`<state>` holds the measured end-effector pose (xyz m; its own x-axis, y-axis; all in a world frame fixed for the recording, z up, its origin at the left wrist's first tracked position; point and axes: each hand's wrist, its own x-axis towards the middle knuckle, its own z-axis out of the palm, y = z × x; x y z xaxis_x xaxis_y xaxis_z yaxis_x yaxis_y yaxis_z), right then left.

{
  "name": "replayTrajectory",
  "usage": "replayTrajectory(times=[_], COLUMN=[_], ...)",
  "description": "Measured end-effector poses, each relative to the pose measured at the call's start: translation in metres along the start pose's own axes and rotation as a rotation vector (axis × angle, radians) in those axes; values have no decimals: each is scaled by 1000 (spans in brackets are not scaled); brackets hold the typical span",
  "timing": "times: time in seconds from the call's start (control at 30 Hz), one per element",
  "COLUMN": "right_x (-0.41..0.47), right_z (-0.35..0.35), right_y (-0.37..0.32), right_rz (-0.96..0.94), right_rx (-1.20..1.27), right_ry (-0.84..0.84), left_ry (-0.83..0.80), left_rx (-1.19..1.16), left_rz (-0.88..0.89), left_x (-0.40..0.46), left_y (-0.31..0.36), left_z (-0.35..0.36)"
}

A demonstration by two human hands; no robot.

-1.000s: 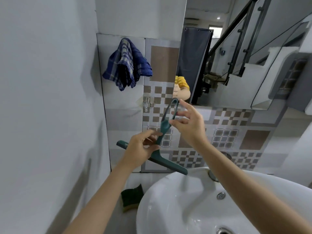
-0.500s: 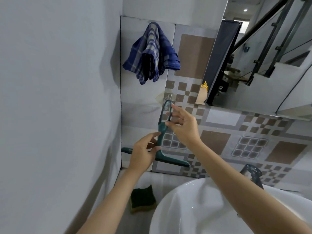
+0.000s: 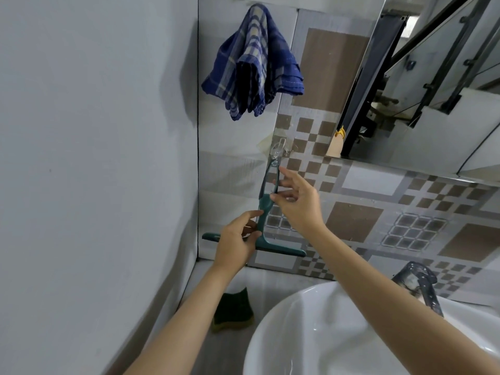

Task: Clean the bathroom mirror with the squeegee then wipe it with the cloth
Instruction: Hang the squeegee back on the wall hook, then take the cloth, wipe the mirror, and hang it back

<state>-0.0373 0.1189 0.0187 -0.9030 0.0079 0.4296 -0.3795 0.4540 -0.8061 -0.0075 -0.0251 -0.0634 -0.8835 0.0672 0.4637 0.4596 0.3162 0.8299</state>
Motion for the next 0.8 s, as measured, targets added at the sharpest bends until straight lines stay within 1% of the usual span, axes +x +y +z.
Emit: replayTrajectory(times=[0.07, 0.13, 0.23, 0.33, 0.4, 0.43, 0.47, 0.53, 0.6, 0.67, 0.77, 0.8], right_x=[0, 1, 8, 24, 42, 53, 63, 82, 96, 103, 108, 109], right_z=[-2, -5, -11, -20, -29, -34, -38, -43, -45, -46, -49, -49], right_y=[-2, -12, -45, -92, -122, -135, -145, -158, -163, -165, -170, -173], right_rz=[-36, -103, -279, -466, -480, -456, -423, -367, -327, -312, -295, -280], right_rx=[-64, -107, -38, 65, 110, 118, 110, 53, -3, -35, -121, -107], right_ry=[36, 101, 229, 388, 414, 386, 343, 271, 231, 217, 192, 169], left_ry=[25, 104, 312, 560, 722, 772, 792, 738, 605, 488, 391, 373], left_rx=[-7, -13, -34, -74, -82, -80, -83, -100, -113, -126, -176, -196], left_rz=[5, 33, 174, 359, 459, 483, 471, 355, 193, 73, -11, -23], left_x=[-2, 0, 16, 42, 64, 77, 92, 118, 136, 145, 151, 154], left_y=[1, 12, 51, 113, 150, 163, 174, 190, 198, 199, 197, 196], left_z=[-1, -4, -14, -33, -54, -65, -76, -96, -108, -117, -125, -127])
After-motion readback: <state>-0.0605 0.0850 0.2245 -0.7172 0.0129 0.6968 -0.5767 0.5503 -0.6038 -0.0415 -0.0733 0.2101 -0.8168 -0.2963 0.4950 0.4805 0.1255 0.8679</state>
